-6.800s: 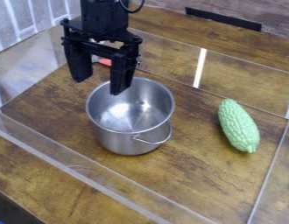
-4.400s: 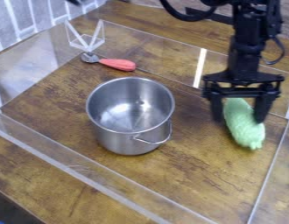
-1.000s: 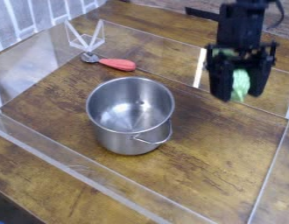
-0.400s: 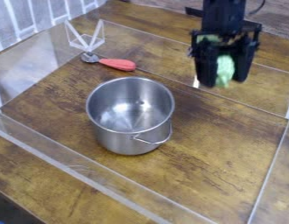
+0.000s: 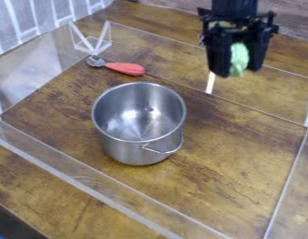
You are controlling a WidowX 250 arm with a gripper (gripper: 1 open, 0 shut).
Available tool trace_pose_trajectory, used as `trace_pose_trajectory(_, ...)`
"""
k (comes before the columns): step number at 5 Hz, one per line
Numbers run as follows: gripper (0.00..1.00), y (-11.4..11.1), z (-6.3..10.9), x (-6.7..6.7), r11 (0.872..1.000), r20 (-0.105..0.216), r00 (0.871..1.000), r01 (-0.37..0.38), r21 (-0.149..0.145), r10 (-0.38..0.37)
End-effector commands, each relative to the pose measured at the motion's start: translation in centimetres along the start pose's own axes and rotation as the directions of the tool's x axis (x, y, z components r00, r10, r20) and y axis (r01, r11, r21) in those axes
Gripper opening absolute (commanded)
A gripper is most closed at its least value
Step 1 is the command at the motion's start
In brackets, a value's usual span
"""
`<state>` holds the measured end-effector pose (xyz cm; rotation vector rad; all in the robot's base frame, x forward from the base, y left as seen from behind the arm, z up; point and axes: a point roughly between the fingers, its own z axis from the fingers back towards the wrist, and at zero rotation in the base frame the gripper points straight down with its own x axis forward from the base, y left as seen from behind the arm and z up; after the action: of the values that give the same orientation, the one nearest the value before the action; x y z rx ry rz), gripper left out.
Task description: Put the green object in the silver pot
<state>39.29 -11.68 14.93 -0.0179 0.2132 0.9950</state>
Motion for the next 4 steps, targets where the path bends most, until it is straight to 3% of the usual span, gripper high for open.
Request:
trace_pose_trajectory(1, 0.00, 0.4, 0.5, -0.3, 0.999, 0.020, 1.000, 0.010, -0.048, -0.009)
trace_pose_trajectory(2, 0.00, 1.4, 0.6, -0.2, 0.999, 0.022, 1.000, 0.003, -0.045, -0.002)
trace_pose_trajectory(4, 0.00, 1.0, -1.4, -0.2, 0.999, 0.031, 0.999, 0.043, -0.021, -0.043)
